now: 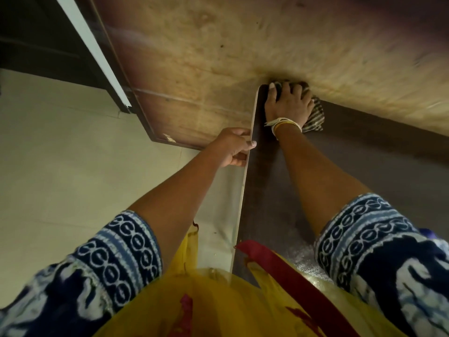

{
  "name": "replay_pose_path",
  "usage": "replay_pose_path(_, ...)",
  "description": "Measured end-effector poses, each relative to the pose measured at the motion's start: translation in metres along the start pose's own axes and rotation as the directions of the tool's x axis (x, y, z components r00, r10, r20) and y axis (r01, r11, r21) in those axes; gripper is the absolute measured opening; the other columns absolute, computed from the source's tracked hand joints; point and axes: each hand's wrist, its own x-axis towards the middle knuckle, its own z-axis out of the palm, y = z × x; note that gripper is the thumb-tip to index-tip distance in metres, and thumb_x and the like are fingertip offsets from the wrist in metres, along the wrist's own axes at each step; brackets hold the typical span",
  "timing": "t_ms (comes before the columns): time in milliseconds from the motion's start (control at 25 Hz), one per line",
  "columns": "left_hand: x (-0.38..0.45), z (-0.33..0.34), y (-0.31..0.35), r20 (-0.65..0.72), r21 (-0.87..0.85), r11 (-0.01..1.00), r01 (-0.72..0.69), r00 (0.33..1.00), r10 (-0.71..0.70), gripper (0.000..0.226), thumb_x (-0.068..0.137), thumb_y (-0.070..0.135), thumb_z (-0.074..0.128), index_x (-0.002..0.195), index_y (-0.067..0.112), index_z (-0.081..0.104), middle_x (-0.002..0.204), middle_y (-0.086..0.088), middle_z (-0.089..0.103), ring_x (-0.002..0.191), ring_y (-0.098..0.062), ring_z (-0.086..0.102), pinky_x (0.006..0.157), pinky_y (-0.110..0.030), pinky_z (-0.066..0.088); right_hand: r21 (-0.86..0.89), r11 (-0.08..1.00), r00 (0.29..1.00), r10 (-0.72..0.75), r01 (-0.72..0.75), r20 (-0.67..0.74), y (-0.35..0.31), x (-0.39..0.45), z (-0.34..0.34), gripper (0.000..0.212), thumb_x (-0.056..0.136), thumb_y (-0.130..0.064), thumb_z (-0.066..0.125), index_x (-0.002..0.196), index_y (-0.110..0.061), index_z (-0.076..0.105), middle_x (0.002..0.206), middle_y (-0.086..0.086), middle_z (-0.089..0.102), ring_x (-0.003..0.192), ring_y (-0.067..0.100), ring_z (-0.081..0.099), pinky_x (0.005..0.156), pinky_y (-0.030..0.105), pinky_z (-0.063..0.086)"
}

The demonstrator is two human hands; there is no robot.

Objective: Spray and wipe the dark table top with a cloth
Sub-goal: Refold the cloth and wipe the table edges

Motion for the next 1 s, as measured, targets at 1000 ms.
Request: replay_pose_path(1000, -0.001, 0.006, -0.002, -0.005, -0.002, 1.0, 0.019, 1.0, -0.019, 0.048, 0.094, 0.004, 0.06, 0.139, 0.018, 0.051, 0.102, -0.009, 0.067, 0.087, -0.026, 0.065, 0.076, -0.039, 0.055, 0.022, 0.999, 0.996, -0.035, 0.034, 0.086, 0.015, -0.041, -0.004, 0.057, 0.098, -0.057, 0.021, 0.152, -0.038, 0.025, 0.164, 0.001, 0.011, 0.149, 0.038, 0.006, 0.119, 0.054, 0.007)
